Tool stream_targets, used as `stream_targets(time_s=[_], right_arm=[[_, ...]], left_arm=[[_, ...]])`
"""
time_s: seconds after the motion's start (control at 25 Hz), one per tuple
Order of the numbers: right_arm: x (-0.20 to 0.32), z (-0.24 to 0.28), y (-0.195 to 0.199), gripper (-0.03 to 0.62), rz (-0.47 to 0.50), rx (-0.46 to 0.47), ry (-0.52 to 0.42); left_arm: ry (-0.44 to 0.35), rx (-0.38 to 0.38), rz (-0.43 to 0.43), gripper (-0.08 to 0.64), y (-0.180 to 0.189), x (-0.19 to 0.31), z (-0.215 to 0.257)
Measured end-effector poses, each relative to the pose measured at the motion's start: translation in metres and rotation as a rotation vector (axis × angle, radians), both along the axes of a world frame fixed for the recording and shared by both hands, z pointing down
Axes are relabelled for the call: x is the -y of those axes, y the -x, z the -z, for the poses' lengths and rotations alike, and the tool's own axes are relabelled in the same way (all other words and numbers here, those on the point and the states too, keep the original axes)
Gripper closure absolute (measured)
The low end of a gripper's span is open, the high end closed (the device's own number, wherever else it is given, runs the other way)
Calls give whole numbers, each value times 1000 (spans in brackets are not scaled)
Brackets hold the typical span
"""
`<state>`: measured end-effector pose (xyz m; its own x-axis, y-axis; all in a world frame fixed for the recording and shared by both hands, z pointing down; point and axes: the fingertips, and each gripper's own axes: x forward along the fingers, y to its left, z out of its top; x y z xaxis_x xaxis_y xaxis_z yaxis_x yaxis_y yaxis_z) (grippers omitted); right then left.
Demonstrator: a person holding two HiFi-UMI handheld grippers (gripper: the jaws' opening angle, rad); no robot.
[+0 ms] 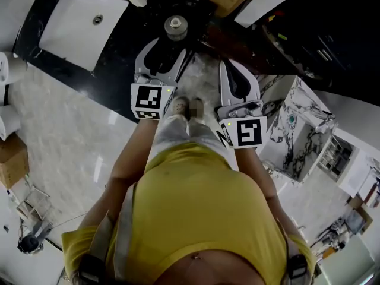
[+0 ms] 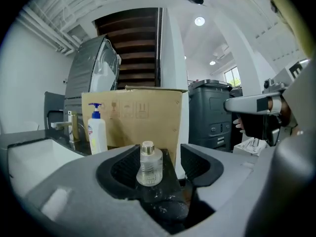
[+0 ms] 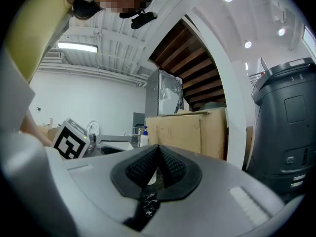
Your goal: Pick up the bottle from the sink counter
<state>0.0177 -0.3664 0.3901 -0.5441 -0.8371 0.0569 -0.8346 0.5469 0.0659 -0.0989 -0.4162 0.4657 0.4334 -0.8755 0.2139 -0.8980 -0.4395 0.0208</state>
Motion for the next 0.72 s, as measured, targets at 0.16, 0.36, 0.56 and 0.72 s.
stream_targets(time_s=[0.16,0.36,0.56,0.72], right_arm=[[6,-4,9,592,-1,-9,3],[12,-4,22,592,-9,29,49],[14,-13,22,592,-20,14,85],[14,-16,20,592,-27,11,100]], left_arm=[[16,22,3,293,4,15,-16],[74,41,-5,258,4,32,-39],[96,44,3,224,3,51,-51],[120,60,12,183,2,65,-59]])
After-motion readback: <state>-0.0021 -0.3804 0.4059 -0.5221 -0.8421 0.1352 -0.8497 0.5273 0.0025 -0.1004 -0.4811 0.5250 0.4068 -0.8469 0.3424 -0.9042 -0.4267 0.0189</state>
